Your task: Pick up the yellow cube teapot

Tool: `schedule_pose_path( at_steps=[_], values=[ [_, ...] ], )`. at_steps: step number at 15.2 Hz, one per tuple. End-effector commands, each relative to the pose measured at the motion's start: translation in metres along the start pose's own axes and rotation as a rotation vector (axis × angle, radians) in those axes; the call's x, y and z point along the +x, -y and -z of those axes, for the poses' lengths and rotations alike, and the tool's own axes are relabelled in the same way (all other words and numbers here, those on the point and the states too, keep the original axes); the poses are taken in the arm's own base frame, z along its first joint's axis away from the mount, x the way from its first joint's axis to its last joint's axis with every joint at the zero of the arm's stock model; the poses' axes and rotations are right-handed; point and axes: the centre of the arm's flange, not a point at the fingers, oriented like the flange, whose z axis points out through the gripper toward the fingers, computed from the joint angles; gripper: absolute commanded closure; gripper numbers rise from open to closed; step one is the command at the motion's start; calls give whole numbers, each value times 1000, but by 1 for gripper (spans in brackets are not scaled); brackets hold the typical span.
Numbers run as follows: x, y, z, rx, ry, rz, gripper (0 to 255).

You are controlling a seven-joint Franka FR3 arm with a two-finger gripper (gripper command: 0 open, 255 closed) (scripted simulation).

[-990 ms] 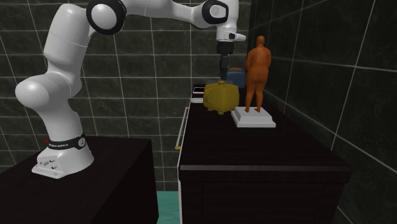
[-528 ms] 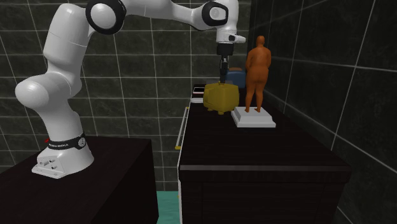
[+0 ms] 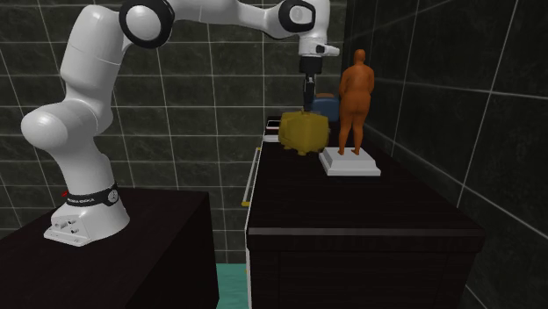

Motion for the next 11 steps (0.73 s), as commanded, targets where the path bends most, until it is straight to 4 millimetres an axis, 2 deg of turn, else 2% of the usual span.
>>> schedule_pose_path(
  at_steps=[1,11],
  values=[
    [-1,0,11,1,-3,0,255],
    [-4,-1,64,1,-3,0,255]
  ],
)
